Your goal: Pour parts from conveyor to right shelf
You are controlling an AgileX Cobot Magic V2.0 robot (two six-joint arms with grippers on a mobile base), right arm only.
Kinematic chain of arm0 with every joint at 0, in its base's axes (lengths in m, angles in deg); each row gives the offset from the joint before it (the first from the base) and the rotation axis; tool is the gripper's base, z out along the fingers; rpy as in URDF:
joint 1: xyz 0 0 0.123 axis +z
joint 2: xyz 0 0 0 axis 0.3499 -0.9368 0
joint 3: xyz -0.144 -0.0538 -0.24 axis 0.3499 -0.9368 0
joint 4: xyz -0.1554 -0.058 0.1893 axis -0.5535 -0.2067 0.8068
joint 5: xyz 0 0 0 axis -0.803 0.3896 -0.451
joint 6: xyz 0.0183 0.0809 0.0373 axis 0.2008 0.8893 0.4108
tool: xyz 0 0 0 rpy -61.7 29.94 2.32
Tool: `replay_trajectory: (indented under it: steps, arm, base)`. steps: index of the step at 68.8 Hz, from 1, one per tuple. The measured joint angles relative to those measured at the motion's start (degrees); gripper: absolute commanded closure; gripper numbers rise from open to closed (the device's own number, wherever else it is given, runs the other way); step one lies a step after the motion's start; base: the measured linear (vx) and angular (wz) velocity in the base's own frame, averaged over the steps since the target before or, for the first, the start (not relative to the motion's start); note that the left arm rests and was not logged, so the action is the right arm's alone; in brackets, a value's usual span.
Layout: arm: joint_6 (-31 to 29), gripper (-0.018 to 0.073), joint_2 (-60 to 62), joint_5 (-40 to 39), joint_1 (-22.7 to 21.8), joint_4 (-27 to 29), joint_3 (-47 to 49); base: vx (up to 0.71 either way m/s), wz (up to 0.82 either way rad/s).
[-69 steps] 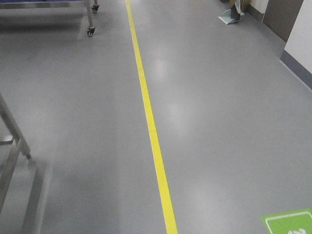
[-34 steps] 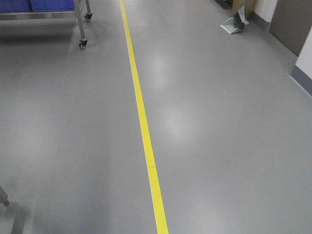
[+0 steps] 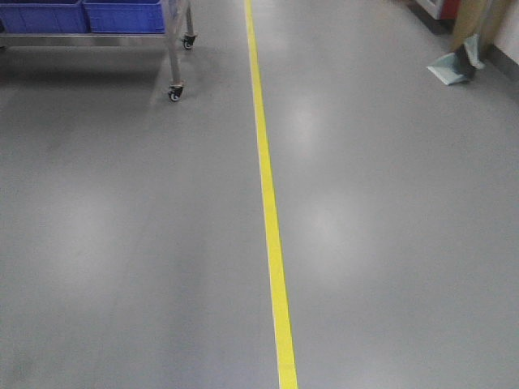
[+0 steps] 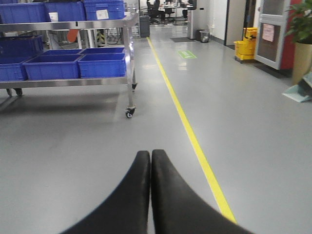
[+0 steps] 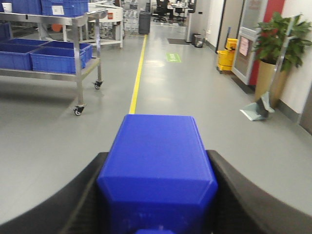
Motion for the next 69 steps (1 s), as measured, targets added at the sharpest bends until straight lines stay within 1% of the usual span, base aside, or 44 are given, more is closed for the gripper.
replay_trajectory:
  steps: [42, 69]
  arm:
    - [0.0, 0.0565, 0.0, 0.1, 0.0, 0.0, 0.0]
    - [0.0, 0.0565, 0.0, 0.1, 0.0, 0.0, 0.0]
  base:
    - [0.65, 0.15]
    - [0.61, 0.42]
